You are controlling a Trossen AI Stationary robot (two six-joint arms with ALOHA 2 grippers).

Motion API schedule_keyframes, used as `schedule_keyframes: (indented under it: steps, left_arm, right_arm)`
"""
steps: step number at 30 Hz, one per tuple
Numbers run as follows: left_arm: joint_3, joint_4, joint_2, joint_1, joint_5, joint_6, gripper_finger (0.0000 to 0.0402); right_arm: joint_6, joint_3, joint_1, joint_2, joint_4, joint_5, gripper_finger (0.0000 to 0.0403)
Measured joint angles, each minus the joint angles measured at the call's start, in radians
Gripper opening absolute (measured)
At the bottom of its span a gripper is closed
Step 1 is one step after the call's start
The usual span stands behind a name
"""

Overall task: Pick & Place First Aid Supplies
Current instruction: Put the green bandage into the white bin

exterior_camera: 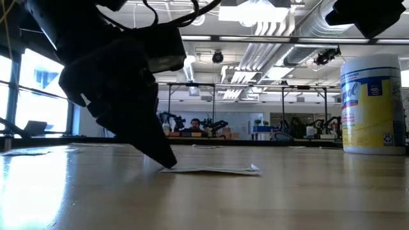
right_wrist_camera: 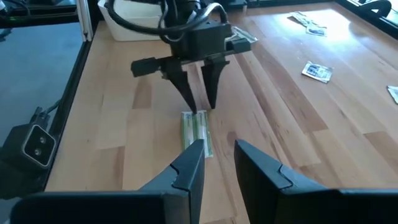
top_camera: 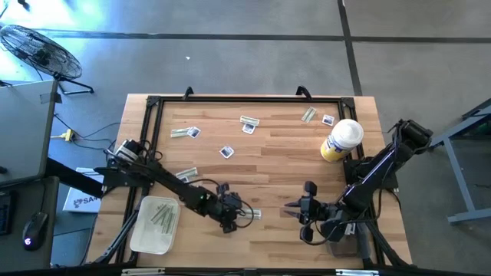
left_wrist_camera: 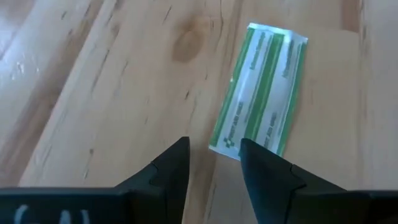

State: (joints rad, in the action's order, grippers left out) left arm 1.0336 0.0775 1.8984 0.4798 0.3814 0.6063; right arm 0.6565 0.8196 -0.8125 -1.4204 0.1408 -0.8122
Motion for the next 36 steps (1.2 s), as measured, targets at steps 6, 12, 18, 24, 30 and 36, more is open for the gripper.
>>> schedule_keyframes:
  steps: [6,12,18,24,30,36]
  left_arm:
    - [0.001,-0.037,0.025,0.029,0.027,0.004,0.014]
    - [0.004,-0.07,0.066,0.032,0.064,0.053,0.0128]
    - [0.004,-0.071,0.076,0.031,0.087,0.055,0.0054]
    - [0.004,-0.071,0.077,0.032,0.128,0.054,0.0008]
    - [0.001,-0.049,0.04,0.033,0.109,0.049,0.0002]
    - [-0.003,0.136,-0.114,0.088,0.104,0.055,0.0001]
  right_arm:
    - [-0.001,0.0,0.0,0.0,0.005,-0.003,0.0082]
    - [-0.002,0.0,0.0,0.0,0.006,-0.005,0.0082]
    - [-0.001,0.0,0.0,0.0,0.006,-0.005,0.0082]
    - [-0.002,0.0,0.0,0.0,0.007,-0.005,0.0082]
    - [-0.001,0.0,0.0,0.0,0.006,0.0,0.0082]
    - [0.02,0.0,0.0,0.0,0.014,0.008,0.0082]
